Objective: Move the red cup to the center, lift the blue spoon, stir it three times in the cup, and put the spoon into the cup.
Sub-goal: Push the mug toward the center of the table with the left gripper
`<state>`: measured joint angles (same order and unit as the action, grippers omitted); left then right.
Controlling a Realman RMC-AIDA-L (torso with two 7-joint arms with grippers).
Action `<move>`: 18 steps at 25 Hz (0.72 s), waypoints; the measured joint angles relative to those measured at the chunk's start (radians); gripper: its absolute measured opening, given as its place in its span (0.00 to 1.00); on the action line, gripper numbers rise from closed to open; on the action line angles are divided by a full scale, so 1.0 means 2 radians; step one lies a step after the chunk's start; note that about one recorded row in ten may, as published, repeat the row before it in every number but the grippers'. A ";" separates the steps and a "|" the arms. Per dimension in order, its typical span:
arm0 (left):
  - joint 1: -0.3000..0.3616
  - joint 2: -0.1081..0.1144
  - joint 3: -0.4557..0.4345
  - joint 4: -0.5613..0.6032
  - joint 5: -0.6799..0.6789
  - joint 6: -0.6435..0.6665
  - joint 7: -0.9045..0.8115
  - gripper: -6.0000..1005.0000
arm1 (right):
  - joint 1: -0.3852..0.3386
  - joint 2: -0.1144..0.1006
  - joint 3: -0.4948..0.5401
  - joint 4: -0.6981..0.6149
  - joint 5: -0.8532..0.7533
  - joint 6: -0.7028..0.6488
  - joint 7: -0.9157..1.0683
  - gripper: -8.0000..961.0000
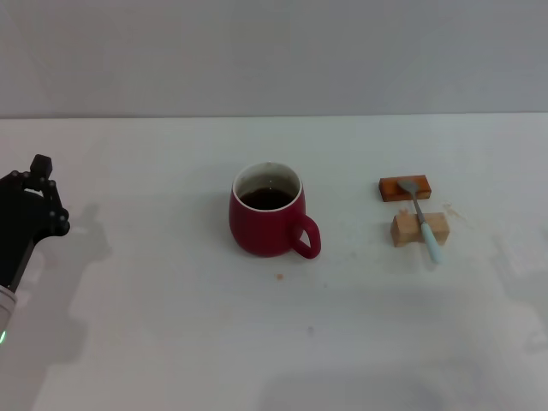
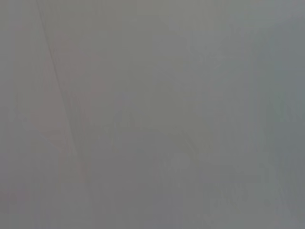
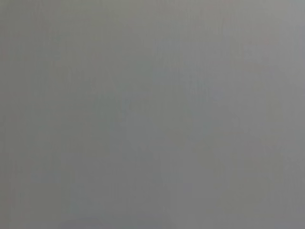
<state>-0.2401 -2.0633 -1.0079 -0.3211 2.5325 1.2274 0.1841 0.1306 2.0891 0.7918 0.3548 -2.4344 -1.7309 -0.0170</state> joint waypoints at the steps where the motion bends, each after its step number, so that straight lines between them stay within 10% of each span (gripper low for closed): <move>1: 0.000 0.000 0.000 0.001 0.000 0.000 0.000 0.03 | 0.000 0.000 0.000 0.000 0.000 0.000 0.000 0.75; 18: 0.001 -0.001 0.000 0.004 0.000 0.002 0.004 0.03 | -0.005 -0.001 -0.001 0.000 0.000 -0.002 -0.002 0.75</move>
<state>-0.2373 -2.0648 -1.0076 -0.3129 2.5328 1.2317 0.1921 0.1211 2.0878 0.7897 0.3544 -2.4344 -1.7341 -0.0217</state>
